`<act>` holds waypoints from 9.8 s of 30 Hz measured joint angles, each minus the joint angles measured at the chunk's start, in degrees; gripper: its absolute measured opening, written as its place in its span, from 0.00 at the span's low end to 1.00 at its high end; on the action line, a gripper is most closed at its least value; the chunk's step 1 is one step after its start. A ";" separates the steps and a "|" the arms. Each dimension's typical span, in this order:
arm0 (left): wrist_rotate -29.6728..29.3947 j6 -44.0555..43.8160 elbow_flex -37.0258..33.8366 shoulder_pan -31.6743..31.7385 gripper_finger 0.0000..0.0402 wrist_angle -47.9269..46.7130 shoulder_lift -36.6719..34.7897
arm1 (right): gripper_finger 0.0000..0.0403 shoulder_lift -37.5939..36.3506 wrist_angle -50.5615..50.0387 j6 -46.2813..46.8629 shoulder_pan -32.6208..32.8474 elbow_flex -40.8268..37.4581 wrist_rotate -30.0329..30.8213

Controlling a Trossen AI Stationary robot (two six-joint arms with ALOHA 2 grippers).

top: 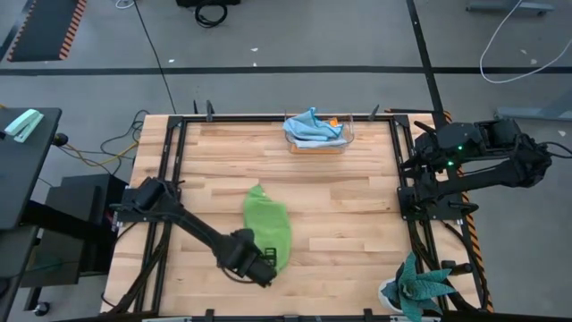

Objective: Fold microfiber towels
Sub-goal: Move the green microfiber cloth to the center of the table, then fold the green microfiber cloth

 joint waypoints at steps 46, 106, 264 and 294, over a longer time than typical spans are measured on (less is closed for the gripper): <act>-4.49 74.46 5.26 11.53 0.06 19.96 1.13 | 0.35 0.02 -0.11 2.25 0.02 0.00 -0.02; 12.20 115.91 13.65 17.86 0.40 18.89 14.85 | 0.35 10.19 5.10 4.93 0.03 0.00 1.32; -10.38 110.39 50.58 33.27 0.01 4.61 6.25 | 0.25 27.94 57.86 19.01 15.86 -20.70 6.88; -6.63 109.47 50.58 33.29 0.01 9.83 6.34 | 0.01 34.10 36.93 14.92 17.41 -20.68 39.19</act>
